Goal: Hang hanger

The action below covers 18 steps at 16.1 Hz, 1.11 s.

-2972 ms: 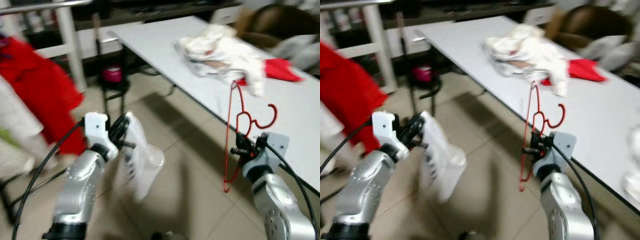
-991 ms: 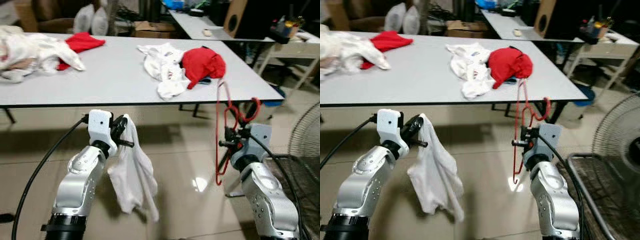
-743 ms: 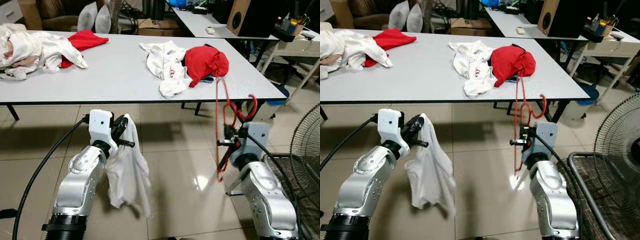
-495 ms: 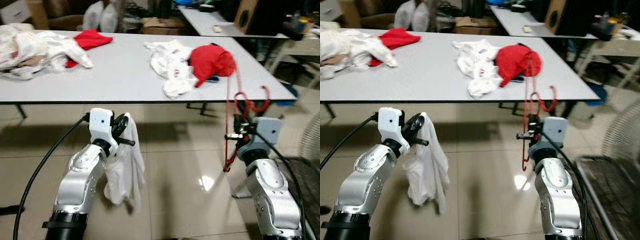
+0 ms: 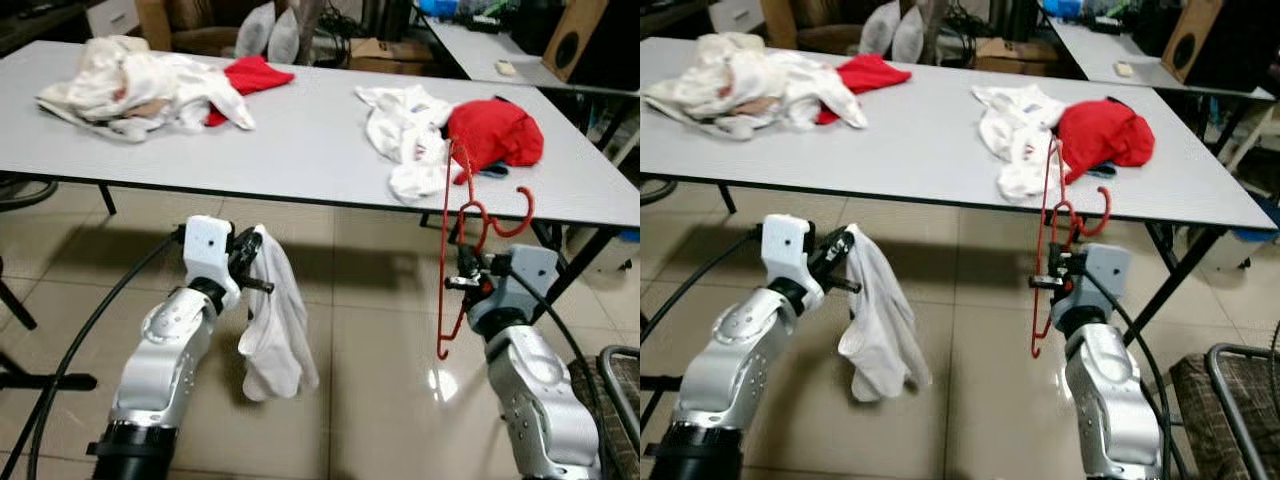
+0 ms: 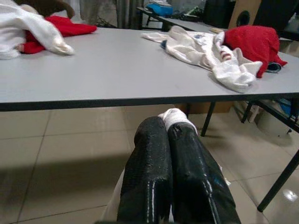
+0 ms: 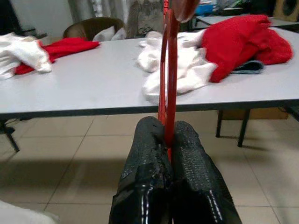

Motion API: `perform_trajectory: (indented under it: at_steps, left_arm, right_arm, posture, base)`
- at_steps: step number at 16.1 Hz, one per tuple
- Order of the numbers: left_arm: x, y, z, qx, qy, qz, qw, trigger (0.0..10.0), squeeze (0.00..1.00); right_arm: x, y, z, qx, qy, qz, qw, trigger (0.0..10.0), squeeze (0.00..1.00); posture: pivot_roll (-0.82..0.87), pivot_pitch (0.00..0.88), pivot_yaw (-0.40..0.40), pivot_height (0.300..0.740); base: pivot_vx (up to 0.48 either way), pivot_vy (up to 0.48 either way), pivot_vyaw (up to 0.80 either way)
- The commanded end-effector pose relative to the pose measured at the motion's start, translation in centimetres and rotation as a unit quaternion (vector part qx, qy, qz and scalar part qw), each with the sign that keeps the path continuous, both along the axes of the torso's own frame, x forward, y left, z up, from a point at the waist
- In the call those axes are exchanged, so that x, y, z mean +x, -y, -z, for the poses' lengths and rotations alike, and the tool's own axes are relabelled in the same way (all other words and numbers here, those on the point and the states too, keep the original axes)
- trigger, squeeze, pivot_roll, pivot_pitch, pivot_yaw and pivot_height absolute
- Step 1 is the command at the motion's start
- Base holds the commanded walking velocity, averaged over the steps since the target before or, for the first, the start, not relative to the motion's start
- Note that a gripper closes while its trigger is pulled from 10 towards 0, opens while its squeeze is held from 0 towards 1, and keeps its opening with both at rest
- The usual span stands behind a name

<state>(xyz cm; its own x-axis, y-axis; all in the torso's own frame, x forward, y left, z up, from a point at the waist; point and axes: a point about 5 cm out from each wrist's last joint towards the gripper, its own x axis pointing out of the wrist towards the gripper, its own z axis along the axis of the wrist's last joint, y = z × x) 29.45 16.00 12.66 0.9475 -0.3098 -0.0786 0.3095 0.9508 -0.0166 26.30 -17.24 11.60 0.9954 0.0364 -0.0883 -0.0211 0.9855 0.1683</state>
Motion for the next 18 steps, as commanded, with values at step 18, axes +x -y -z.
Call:
perform_trajectory:
  at_steps: [18]
  left_arm:
    - [-0.1, 1.1, 0.2, 0.000, 0.019, 0.005, 1.000, 10.0, 0.00]
  right_arm:
    - [0.0, -0.6, 0.0, -0.020, -0.018, -0.054, 0.998, 10.0, 0.00]
  posture:
    - [-0.16, 0.000, -0.044, 0.740]
  base:
    - [0.000, -0.018, 0.00]
